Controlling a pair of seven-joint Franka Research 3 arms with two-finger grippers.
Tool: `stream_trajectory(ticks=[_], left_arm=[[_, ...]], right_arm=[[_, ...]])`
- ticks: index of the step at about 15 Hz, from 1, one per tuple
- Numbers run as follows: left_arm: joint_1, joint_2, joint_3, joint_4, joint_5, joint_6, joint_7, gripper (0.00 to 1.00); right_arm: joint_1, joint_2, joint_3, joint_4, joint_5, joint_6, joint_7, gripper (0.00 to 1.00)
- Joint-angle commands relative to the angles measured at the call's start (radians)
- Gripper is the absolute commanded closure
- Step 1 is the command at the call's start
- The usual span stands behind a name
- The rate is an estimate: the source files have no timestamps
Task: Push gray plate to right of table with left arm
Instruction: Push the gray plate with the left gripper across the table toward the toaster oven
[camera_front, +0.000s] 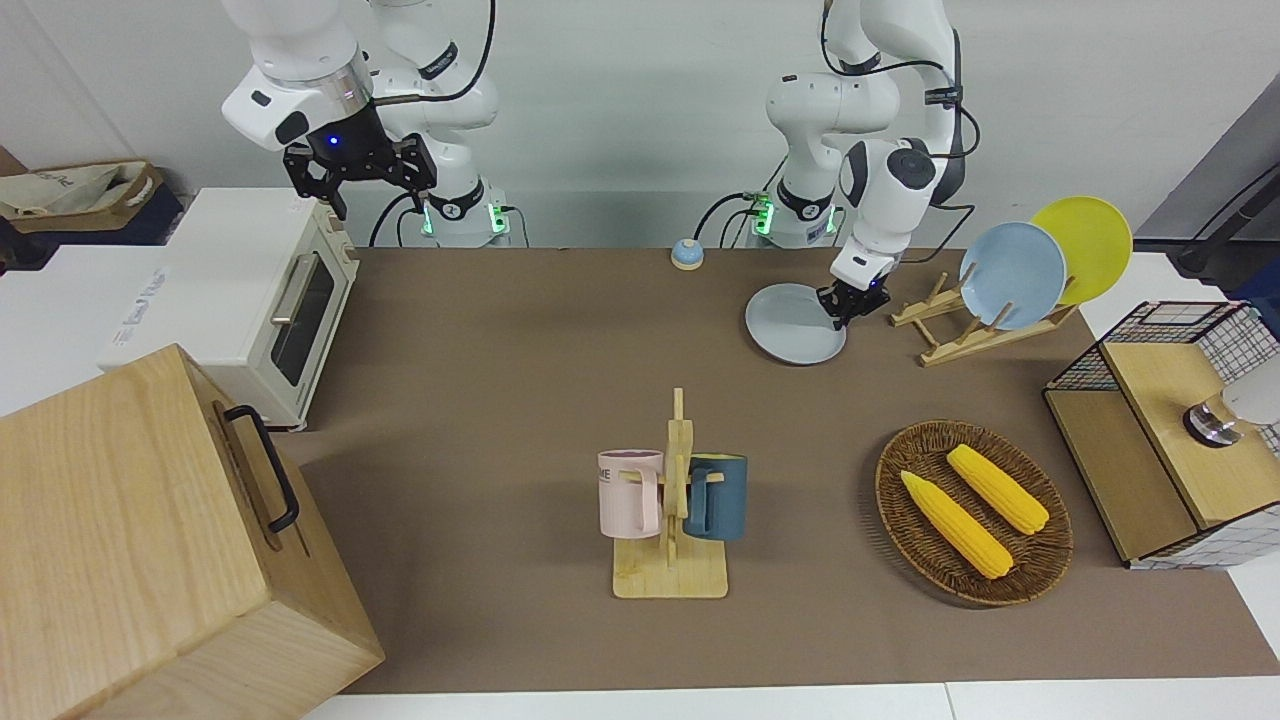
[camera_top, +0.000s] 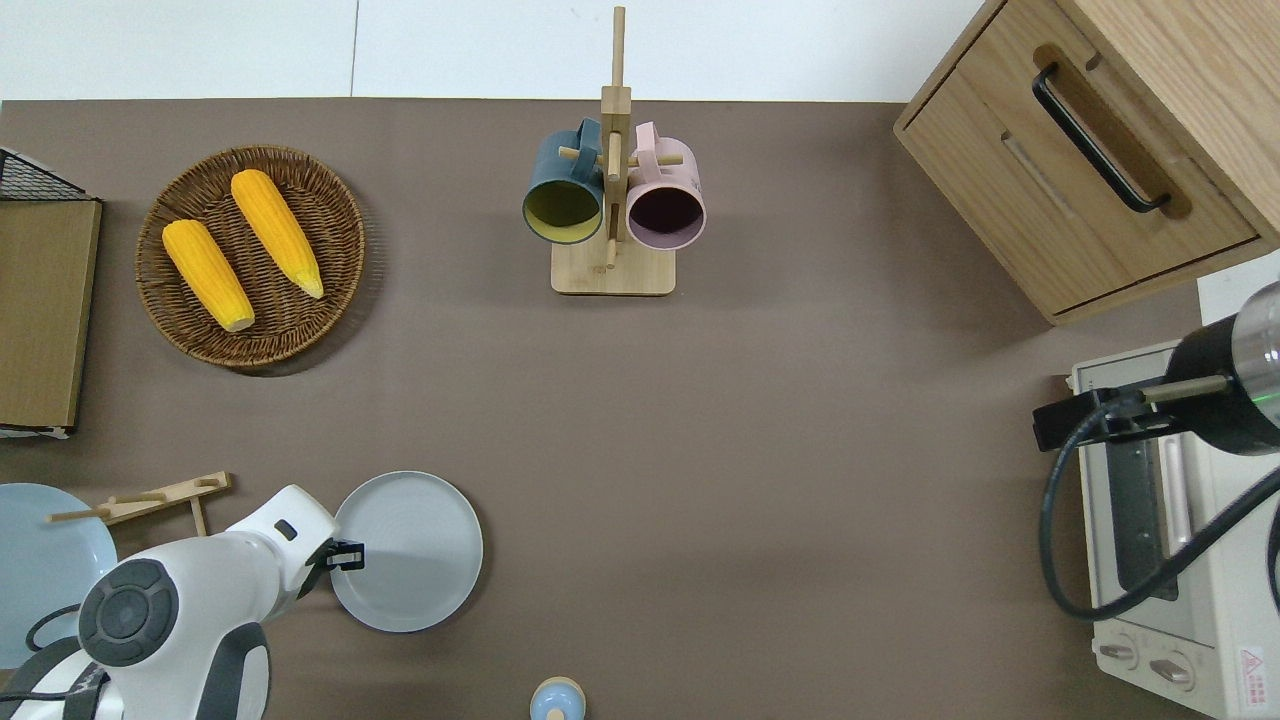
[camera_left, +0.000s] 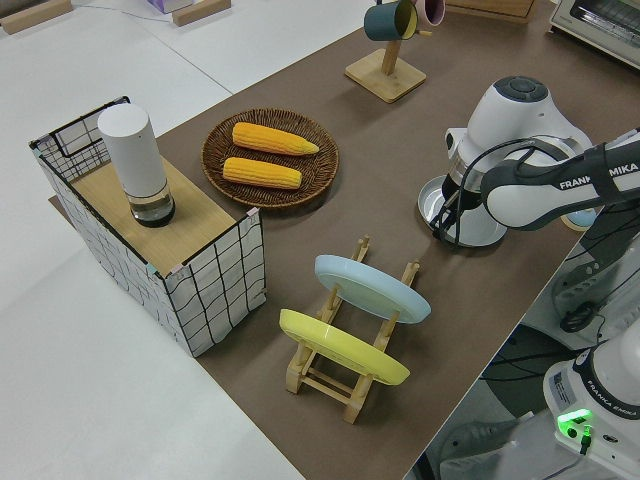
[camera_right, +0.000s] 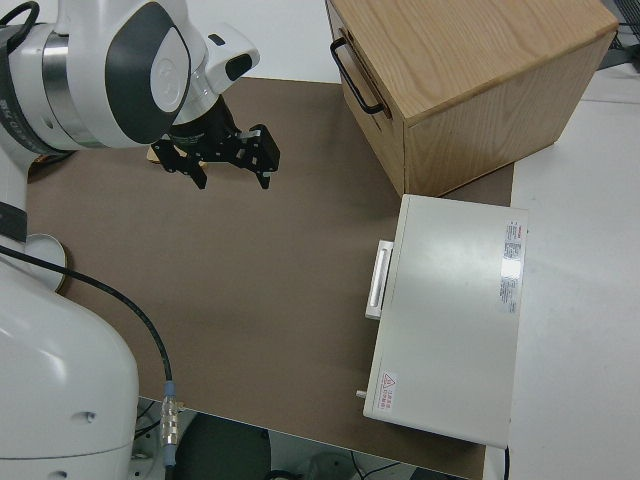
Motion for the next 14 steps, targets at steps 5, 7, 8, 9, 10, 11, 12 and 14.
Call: stream_trajectory(ticks=[5, 7, 8, 9, 10, 11, 12, 14], left_arm=[[-0.118, 0.078, -0.005, 0.023, 0.014, 0.027, -0.123, 1.00], [-0.143, 0.088, -0.007, 0.032, 0.011, 0.027, -0.146, 1.00], [-0.160, 0.091, -0.007, 0.035, 0.008, 0.027, -0.155, 1.00], [-0.174, 0.094, -0.007, 0.039, 0.007, 0.027, -0.166, 1.00], [-0.186, 0.104, -0.007, 0.047, 0.004, 0.027, -0.175, 1.00], [-0.201, 0.112, -0.007, 0.055, 0.003, 0.027, -0.190, 1.00], [-0.218, 0.115, -0.007, 0.061, 0.003, 0.027, -0.204, 1.00], [-0.247, 0.132, -0.007, 0.078, 0.003, 0.027, -0.239, 1.00]], right_arm=[[-0.019, -0.002, 0.016, 0.009, 0.004, -0.016, 0.012, 0.017], [-0.020, -0.002, 0.016, 0.009, 0.004, -0.016, 0.012, 0.017], [-0.019, -0.002, 0.016, 0.009, 0.004, -0.016, 0.012, 0.017], [-0.019, -0.002, 0.016, 0.009, 0.004, -0.016, 0.012, 0.017], [-0.020, -0.002, 0.016, 0.009, 0.004, -0.016, 0.013, 0.017], [-0.019, -0.002, 0.016, 0.009, 0.004, -0.016, 0.012, 0.017], [-0.019, -0.002, 0.016, 0.009, 0.004, -0.016, 0.012, 0.017], [-0.019, -0.002, 0.016, 0.009, 0.004, -0.016, 0.013, 0.017]])
